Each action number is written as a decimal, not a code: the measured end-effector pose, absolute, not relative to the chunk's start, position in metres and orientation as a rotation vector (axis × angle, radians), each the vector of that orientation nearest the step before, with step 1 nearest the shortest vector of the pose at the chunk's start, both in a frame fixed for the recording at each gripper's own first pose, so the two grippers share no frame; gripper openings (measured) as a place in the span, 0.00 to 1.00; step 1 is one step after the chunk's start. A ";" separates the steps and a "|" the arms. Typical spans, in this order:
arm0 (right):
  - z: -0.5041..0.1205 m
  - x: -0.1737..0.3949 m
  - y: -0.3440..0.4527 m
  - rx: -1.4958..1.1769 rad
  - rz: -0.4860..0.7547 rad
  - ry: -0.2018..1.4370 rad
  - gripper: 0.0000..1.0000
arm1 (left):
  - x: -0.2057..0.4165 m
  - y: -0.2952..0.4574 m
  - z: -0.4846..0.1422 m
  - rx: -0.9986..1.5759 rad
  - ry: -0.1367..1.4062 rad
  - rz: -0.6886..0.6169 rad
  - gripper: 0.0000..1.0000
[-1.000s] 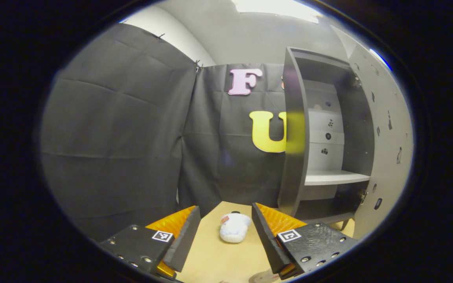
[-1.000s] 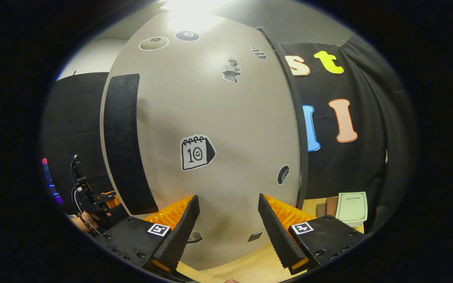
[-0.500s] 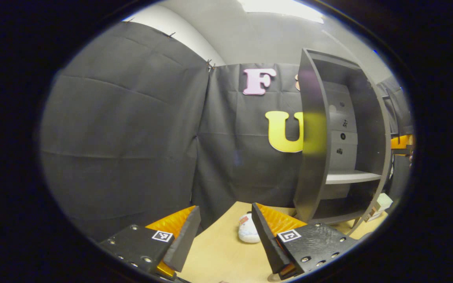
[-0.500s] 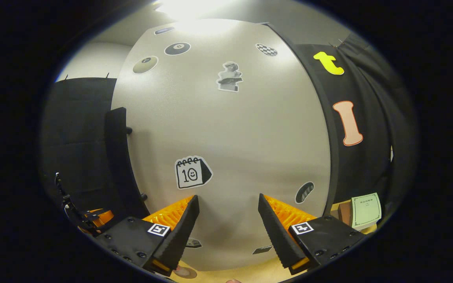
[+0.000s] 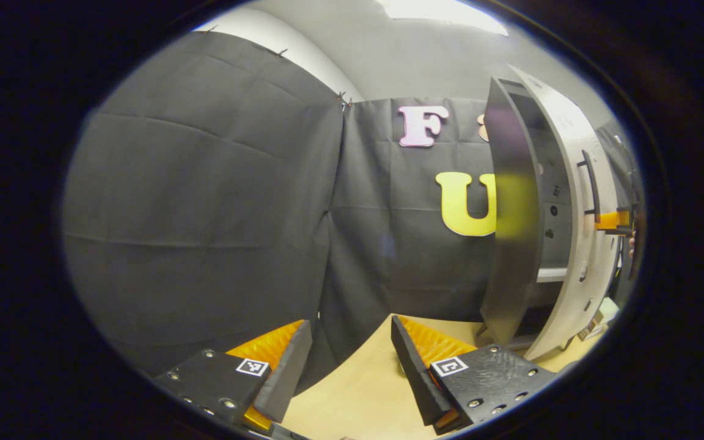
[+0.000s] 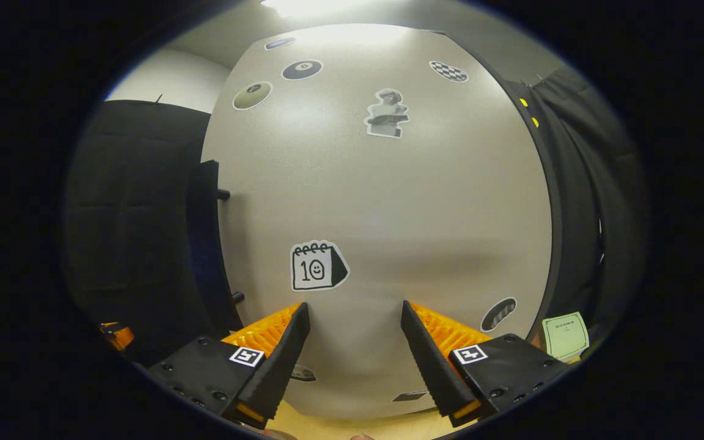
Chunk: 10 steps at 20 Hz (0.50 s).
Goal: Open the cabinet door with the right hand, grasp the bottle in the cabinet with the left hand and place it on the coaster, then close the cabinet door with the right hand.
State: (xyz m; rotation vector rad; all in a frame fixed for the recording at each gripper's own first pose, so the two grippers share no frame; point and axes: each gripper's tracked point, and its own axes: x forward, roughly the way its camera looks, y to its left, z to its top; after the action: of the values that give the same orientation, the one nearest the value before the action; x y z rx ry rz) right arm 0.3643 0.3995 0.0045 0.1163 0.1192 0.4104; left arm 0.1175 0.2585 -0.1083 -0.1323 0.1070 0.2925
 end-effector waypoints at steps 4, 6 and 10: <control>0.005 0.358 0.403 0.069 0.334 0.073 0.96 | 0.118 0.275 -0.109 -0.127 0.110 0.295 0.79; 0.006 0.356 0.405 0.060 0.307 0.059 0.96 | 0.117 0.282 -0.108 -0.139 0.113 0.293 0.79; 0.008 0.352 0.404 0.061 0.282 0.061 0.96 | 0.115 0.285 -0.099 -0.127 0.104 0.291 0.81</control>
State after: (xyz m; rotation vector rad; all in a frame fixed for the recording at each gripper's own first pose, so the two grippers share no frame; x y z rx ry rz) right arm 0.3519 0.4038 0.0082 0.0613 0.0614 0.2819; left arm 0.1153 0.2855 -0.0992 -0.1265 0.1038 0.2914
